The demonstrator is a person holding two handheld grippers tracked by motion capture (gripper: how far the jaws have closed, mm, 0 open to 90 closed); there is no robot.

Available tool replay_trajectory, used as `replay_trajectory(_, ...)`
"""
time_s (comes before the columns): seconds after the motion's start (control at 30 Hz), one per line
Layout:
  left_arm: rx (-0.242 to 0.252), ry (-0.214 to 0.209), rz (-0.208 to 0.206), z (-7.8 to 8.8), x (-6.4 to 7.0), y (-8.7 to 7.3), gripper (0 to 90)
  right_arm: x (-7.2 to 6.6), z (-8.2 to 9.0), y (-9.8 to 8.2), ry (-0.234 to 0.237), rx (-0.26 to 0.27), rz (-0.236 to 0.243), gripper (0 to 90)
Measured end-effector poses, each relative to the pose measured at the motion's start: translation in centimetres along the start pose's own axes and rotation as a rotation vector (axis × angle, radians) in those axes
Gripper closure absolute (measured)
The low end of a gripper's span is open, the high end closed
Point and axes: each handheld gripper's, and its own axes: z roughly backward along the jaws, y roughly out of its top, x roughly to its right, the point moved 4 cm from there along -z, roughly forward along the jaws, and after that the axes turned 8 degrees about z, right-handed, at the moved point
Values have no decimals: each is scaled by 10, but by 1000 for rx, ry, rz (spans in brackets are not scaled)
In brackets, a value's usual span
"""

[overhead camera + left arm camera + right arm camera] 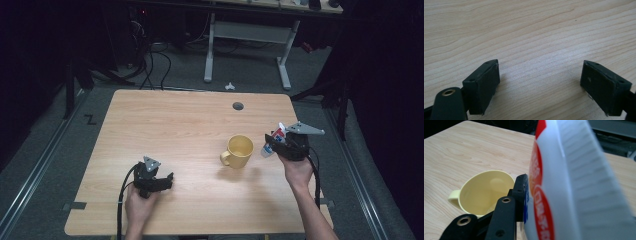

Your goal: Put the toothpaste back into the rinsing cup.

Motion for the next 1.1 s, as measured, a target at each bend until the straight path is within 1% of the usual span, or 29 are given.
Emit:
replay_trajectory(0.07, 0, 0, 0, 0, 0, 0, 162, -2, 3, 3, 2, 5, 17, 680)
replay_trajectory(0.27, 0, -1, 1, 0, 0, 0, 162, -5, 7, 11, 17, 7, 41, 681)
replay_trajectory(0.33, 0, 0, 0, 0, 0, 0, 162, -7, 7, 13, 17, 6, 42, 681)
replay_trajectory(0.43, 0, 3, -1, 0, 0, 0, 161, -8, 9, 17, 28, 21, 41, 680)
replay_trajectory(0.53, 0, 4, 0, 0, 0, 0, 160, -7, 9, 20, 30, 17, 47, 680)
replay_trajectory(0.6, -1, 4, 0, 0, 0, 0, 160, -7, 10, 22, 39, 19, 39, 679)
replay_trajectory(0.67, 0, 3, 0, 0, 0, 0, 161, -6, 12, 24, 59, 25, 27, 679)
replay_trajectory(0.73, 0, 3, 1, 0, 0, 0, 160, -5, 14, 26, 54, 26, 35, 680)
replay_trajectory(0.83, -1, 3, 0, 0, 0, 0, 160, -6, 16, 29, 70, 35, 28, 680)
replay_trajectory(0.9, -2, 3, 0, 0, 0, 0, 160, -7, 18, 31, 66, 29, 46, 680)
replay_trajectory(0.97, -2, 3, -1, 0, 0, 0, 160, -8, 20, 34, 75, 34, 52, 680)
replay_trajectory(1.1, -2, 3, 0, 0, 0, 0, 160, -11, 24, 41, 78, 43, 63, 680)
